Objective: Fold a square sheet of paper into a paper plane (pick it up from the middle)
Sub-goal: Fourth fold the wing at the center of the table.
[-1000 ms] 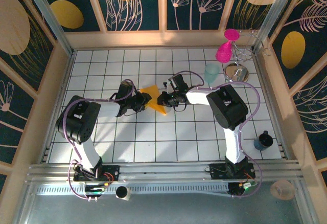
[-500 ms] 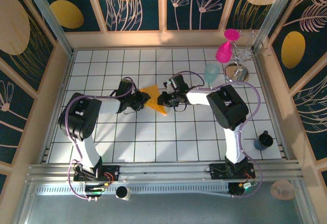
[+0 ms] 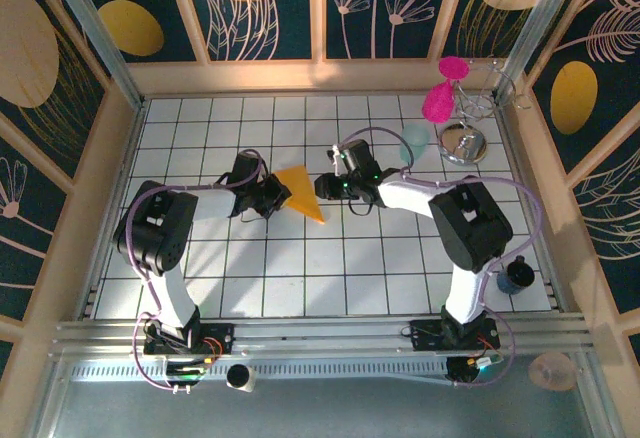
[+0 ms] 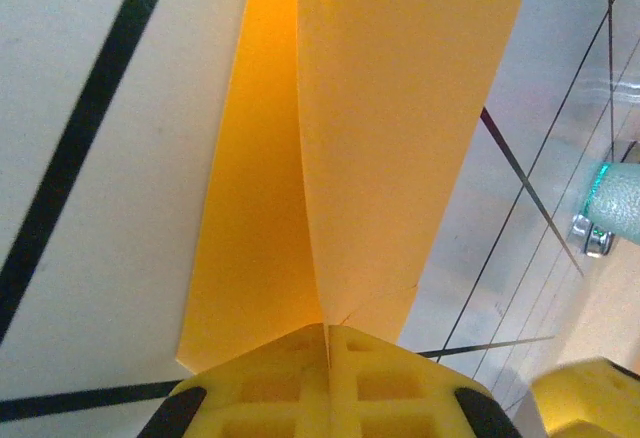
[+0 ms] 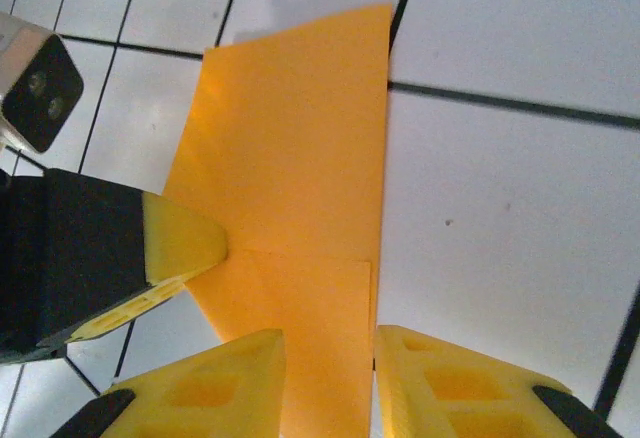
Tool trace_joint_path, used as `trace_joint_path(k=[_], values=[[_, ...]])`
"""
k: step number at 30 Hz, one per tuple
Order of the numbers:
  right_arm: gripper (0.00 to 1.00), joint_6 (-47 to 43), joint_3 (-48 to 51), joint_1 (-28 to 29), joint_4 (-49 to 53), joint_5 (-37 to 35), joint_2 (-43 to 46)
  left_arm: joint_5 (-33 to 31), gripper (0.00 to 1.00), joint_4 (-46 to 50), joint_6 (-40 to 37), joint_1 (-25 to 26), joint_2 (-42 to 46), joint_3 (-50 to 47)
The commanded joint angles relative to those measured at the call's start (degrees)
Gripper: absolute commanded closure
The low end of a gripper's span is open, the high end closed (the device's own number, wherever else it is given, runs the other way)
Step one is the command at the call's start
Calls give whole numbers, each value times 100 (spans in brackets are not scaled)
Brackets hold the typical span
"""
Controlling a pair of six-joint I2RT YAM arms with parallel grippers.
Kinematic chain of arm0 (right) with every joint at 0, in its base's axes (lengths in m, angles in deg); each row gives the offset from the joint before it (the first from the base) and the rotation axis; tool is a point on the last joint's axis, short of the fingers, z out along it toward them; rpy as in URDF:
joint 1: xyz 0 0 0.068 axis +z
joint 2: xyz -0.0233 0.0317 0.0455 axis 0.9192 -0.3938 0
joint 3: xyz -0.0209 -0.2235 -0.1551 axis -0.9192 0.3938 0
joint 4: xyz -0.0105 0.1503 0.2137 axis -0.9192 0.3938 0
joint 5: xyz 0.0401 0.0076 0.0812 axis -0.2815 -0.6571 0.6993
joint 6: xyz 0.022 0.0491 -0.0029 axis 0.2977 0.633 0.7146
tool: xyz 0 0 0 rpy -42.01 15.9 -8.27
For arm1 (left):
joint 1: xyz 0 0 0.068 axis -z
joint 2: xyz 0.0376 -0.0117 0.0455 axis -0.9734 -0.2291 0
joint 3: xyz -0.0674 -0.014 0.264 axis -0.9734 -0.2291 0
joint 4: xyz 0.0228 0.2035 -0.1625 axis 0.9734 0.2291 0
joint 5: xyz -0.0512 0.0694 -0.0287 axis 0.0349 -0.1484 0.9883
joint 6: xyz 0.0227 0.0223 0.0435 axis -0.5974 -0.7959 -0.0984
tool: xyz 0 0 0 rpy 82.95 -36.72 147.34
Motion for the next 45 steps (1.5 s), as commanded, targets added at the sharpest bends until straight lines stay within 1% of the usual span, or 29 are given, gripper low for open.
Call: trace_joint_path(k=[1,3,5,12,22,26,36,40,45], values=[[70,-639,215,486,-78,-1134,225,-334,94,512,-75,-10,254,286],[70,-866,195,819,-75,-1612,177,-425,94,662,-62,-1,262,368],[70,-1023,115,1045,-53,-1918,50,-473,94,796,-88,16,236,460],[70,-1258,-267,1393,8,-2288,-462,-518,94,1081,-119,61,146,729],[70,-1199,-486,1409,20,-2403,-805,-491,94,1168,-97,87,124,789],[75,-1200,-446,1405,19,-2426,-793,-492,94,1192,-110,89,117,781],[85,-1335,-382,1405,68,-2569,-780,-544,92,1453,-202,87,71,863],[84,-1411,-381,1405,90,-2694,-784,-562,93,1575,-258,88,51,937],[79,-1502,-414,1420,99,-2755,-830,-518,93,1607,-276,88,18,981]])
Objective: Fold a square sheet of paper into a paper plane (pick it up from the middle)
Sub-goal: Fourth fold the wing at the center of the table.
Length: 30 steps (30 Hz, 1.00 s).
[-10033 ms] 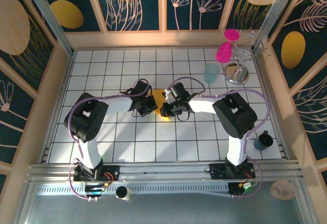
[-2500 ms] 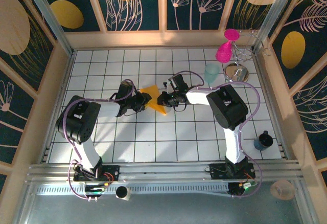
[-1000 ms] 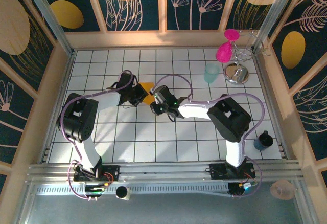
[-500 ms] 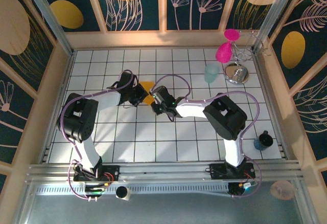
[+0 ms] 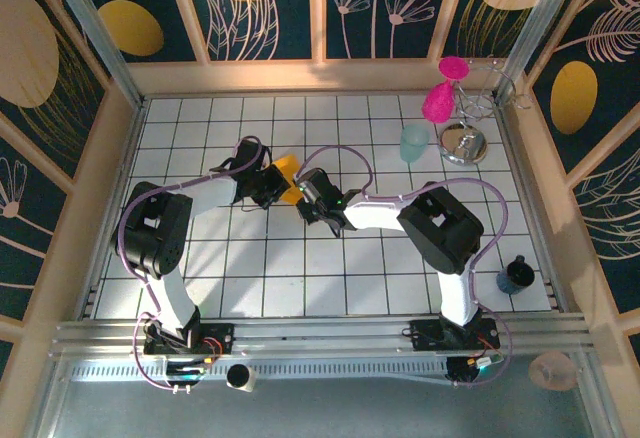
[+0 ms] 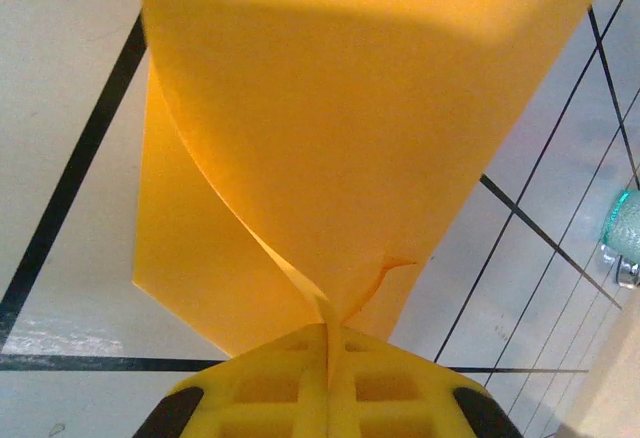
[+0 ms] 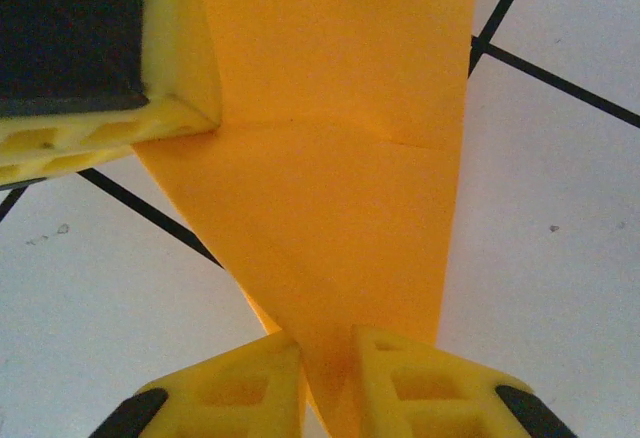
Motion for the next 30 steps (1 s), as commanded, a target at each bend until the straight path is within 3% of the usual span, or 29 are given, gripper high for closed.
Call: trace_joint_path(k=[1,9,14,20,24,30], values=[[78,-140,-140,41,92,-271,-124,13,93,247,-57,11,-112,164],[78,-209,-125,41,109,-281,-155,31,93,265,-59,11,-139,190],[84,-242,-132,41,149,-283,-156,29,90,273,-94,10,-164,203],[92,-248,-93,33,263,-45,-55,-288,69,656,-394,-6,-144,458],[94,-172,-27,-50,368,482,63,-637,55,946,-661,-101,-16,584],[96,74,70,-314,453,1507,192,-1029,47,1135,-923,-308,448,573]])
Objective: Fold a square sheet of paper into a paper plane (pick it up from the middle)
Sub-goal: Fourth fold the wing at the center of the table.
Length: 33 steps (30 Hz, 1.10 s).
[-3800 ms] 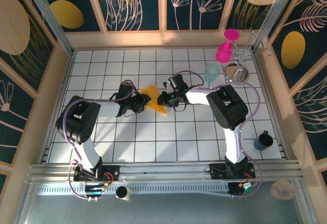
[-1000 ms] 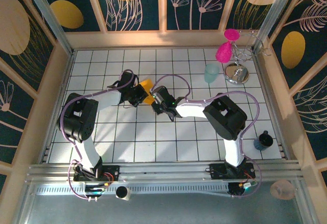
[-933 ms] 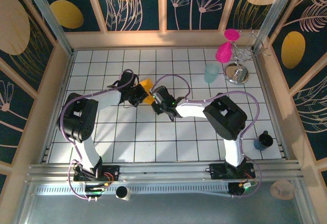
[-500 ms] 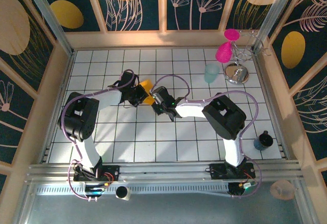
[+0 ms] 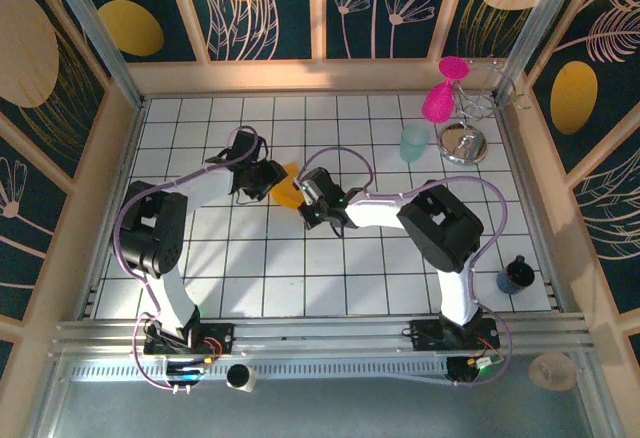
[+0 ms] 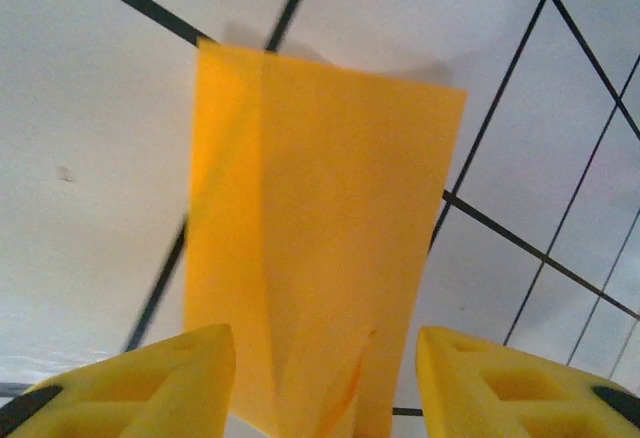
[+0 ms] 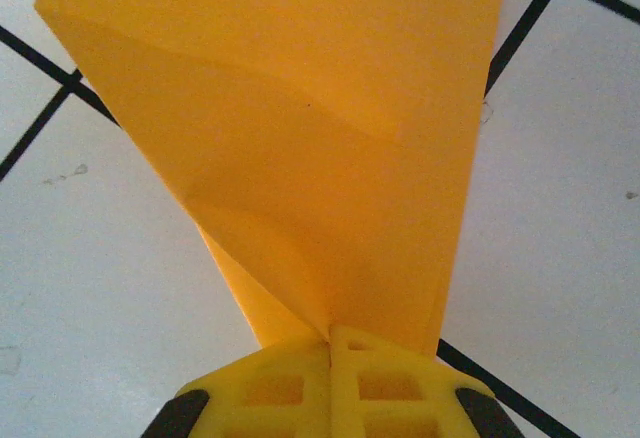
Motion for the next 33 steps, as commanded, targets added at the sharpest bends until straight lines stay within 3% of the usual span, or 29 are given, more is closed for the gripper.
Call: trace_joint_path(k=[1,5,13,23,30,33], values=[[96,233,76,-203,218,887,247,-421,47,308,-258,-116,418,74],[98,450,85,-455,211,1682,306,-523,45,185,-362,-120,856,-89],[98,720,-24,-834,307,2793,296,251,48,-961,-276,-103,1385,-1149],[98,719,-70,-925,381,2875,297,739,66,-1940,288,104,1257,-1924],[98,604,-169,-912,545,2690,214,553,73,-1586,205,113,1248,-1734],[98,562,-161,-899,526,2617,234,791,78,-1768,359,148,1069,-1816]])
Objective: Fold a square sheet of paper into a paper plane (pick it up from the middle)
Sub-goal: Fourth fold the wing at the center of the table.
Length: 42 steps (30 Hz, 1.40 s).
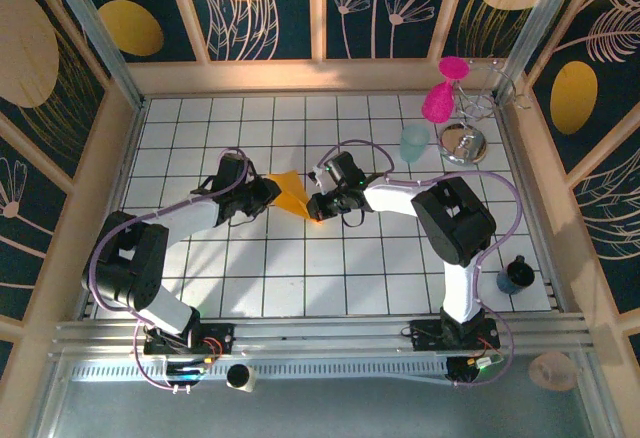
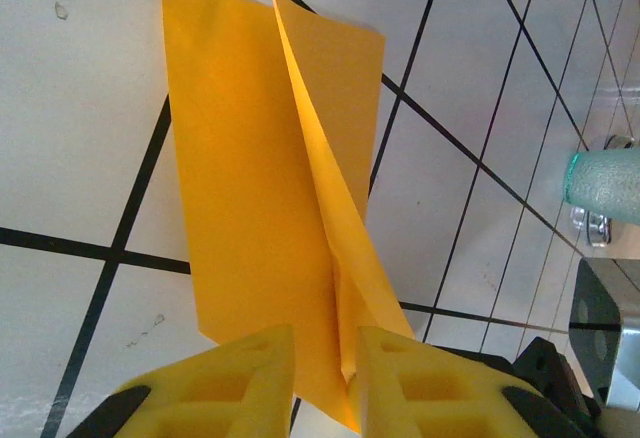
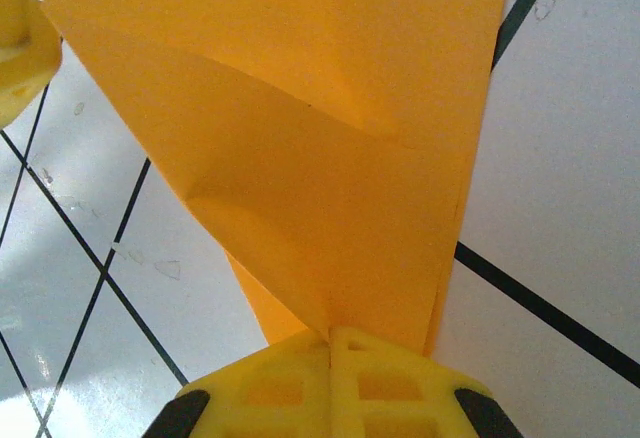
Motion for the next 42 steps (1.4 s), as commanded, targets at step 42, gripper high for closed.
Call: trace_joint_path(k=[42], values=[[67,-1098,-402,1367,133,-3920,-58,-53,78,421,245,191,-1515,384]])
